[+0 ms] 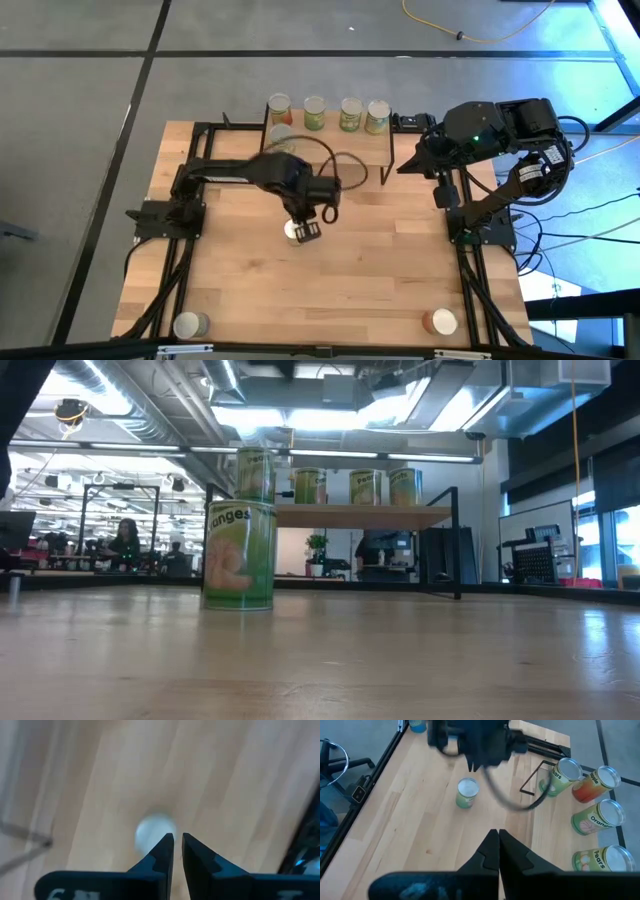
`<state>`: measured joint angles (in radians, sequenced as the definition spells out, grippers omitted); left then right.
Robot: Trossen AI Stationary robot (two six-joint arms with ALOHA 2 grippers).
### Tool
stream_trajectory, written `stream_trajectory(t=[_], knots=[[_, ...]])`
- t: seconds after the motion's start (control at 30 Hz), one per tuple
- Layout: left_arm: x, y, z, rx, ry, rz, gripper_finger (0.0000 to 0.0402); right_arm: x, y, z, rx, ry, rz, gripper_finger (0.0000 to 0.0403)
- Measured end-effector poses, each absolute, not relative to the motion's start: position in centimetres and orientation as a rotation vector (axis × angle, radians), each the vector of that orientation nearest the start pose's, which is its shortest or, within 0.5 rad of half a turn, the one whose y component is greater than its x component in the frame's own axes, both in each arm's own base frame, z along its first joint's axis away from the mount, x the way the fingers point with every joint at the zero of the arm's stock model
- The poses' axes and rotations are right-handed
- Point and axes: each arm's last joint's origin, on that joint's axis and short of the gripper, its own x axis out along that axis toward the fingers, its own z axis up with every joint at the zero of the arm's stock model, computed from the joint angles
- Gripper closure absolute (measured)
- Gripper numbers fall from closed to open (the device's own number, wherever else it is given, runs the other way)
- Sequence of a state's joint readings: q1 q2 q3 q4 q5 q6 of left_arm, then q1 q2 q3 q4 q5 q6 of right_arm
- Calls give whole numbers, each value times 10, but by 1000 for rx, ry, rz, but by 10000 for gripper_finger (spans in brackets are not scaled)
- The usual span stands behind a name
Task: Pick and place cans onto a shelf
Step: Put the canned oranges on the shelf
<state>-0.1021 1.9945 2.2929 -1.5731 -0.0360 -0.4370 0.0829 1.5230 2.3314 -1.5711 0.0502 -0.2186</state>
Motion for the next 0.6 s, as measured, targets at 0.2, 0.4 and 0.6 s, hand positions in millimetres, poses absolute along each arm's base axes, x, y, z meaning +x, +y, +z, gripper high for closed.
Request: stream_trajectory(t=[0.2,0.4,0.6], knots=[[325,-42,442,-204,1018,156,369,219,17,511,-260,797,119,402],[281,-42,476,-155,854,267,369,256,20,491,-297,883,172,402],[251,-57,491,-128,807,243,369,293,28,465,-322,951,363,402]])
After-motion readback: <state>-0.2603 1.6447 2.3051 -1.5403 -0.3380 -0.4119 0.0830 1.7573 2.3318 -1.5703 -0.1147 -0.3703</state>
